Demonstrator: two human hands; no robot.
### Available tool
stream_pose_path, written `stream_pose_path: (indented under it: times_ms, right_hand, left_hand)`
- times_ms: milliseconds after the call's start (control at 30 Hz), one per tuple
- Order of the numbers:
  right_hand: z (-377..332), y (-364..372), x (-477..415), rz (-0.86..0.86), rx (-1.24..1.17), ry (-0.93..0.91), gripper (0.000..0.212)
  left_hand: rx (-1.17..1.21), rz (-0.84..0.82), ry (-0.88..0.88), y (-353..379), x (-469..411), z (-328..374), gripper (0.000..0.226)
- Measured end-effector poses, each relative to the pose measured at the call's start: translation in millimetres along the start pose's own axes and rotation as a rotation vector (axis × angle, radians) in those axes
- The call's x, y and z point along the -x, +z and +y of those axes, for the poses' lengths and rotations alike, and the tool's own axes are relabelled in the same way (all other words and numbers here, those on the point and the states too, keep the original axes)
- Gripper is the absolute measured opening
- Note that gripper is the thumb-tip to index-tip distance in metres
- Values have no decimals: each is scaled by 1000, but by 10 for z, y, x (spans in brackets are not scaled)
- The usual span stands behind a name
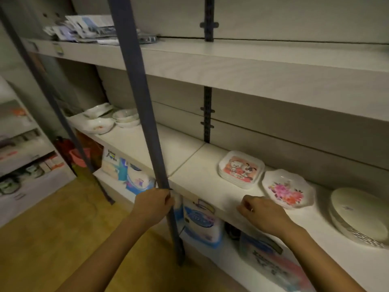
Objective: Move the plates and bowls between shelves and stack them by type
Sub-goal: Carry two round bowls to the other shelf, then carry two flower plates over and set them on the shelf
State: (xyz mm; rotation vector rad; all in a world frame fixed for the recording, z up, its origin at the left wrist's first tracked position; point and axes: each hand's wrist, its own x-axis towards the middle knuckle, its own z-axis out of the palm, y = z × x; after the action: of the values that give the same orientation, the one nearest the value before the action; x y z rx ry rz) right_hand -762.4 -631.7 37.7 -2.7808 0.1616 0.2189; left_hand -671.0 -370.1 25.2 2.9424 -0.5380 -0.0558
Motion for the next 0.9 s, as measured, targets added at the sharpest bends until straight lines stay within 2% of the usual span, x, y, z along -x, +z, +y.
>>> stream_pose_path:
  times_ms: [200,400,500,800,900]
  right_hand:
    - [-994,325,-512,-32,-25,-47,33]
    - [-1951,492,-1023,-54,-98,-149,23]
    - [-2352,521,-1310,-43,-131,-193,26]
    - [-3168,673,-2418,-50,-123,-264,22]
    - [-3398,668,-2861,-20,-94,-241,28]
  left_hand:
    - [-27,13,1,-126,-102,-1118,28]
    - [-73,10,-82,-326,-251,-2026,30]
    - [-48,32,-129,-452,-342,-2388,26]
    - [-39,42,-195,-599,-985,-3309,30]
    - [-25,41,-214,-651,-1370,-3620,29]
